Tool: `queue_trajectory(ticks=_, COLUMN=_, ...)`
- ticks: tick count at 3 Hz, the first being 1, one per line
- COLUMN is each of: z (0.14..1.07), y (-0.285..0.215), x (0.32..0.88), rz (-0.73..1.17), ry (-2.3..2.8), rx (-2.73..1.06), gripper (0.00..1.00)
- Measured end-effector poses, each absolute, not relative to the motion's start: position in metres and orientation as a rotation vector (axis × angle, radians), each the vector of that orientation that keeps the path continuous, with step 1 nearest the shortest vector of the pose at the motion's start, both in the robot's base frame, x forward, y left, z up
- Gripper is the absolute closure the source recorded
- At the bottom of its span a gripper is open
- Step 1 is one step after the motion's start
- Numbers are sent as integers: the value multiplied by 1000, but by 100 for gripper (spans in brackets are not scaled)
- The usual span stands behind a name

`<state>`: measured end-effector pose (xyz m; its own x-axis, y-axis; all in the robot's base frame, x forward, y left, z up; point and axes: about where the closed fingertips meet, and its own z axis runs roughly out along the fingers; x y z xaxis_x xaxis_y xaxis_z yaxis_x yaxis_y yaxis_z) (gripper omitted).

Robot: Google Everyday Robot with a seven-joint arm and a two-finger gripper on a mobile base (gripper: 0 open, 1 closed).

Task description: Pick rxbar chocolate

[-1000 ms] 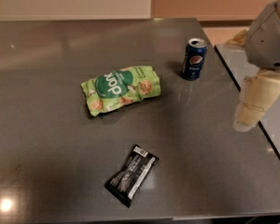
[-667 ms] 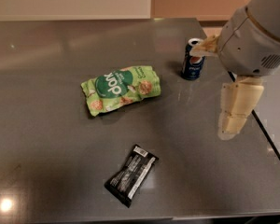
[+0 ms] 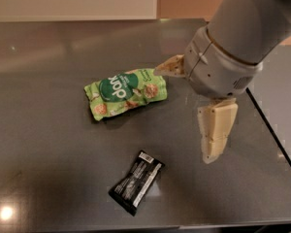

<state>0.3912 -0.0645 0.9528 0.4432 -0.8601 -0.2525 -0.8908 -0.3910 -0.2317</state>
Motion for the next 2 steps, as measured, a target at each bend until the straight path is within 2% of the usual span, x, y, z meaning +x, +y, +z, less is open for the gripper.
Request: queue_trajectory(ticks=2, z=905, y=-16, x=380, rz=50, ry=1202, rx=-2628, gripper=0)
